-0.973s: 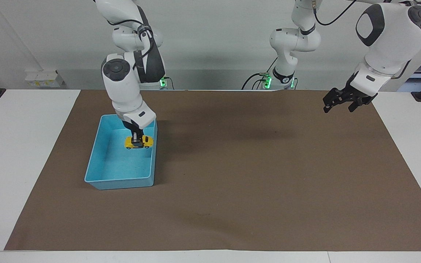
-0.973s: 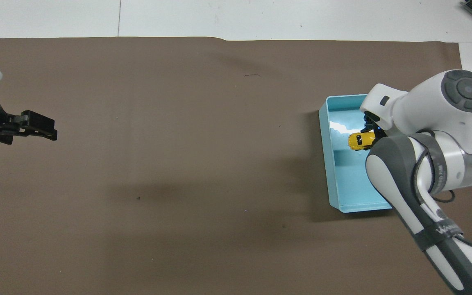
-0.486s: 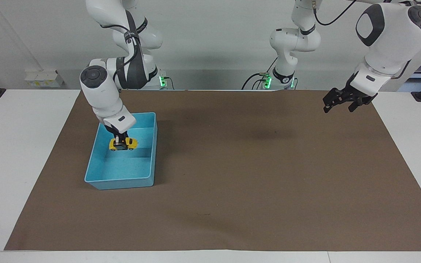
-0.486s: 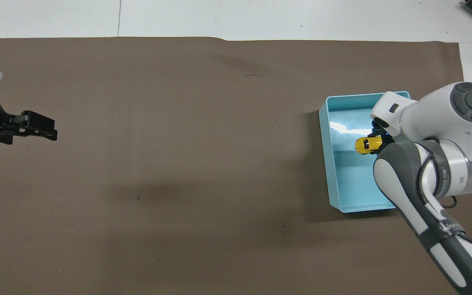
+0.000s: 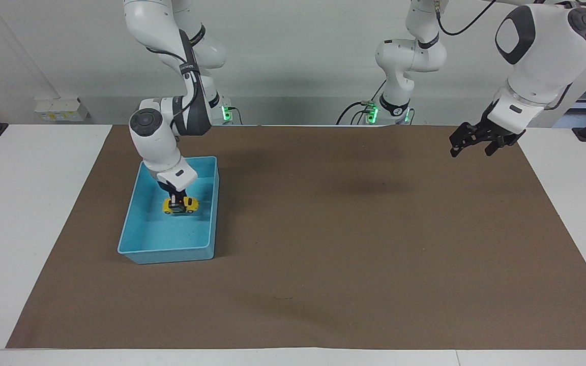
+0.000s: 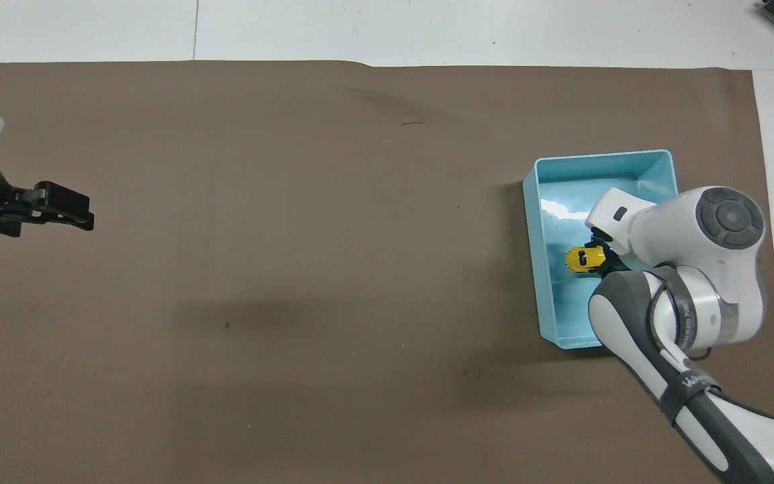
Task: Wind up and store yellow beetle car
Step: 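Lower the car into the bin and open the right gripper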
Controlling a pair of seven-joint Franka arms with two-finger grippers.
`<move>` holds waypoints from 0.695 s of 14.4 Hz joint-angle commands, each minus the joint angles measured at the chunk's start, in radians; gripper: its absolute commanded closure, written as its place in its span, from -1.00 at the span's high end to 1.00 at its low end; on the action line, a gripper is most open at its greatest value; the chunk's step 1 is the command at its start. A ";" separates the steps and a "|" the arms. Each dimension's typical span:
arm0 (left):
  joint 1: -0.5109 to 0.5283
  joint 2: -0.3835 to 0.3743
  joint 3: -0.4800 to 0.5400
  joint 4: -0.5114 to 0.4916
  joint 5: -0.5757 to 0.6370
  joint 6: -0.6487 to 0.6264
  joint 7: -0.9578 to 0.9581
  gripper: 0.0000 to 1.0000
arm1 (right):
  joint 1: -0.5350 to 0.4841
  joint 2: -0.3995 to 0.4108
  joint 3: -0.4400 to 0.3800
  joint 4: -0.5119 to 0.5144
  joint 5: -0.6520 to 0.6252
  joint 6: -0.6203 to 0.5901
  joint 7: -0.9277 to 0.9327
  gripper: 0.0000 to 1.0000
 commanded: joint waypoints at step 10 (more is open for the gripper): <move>0.012 0.012 -0.005 0.026 -0.006 -0.023 0.001 1.00 | -0.019 0.031 0.008 -0.017 0.001 0.053 -0.017 -0.74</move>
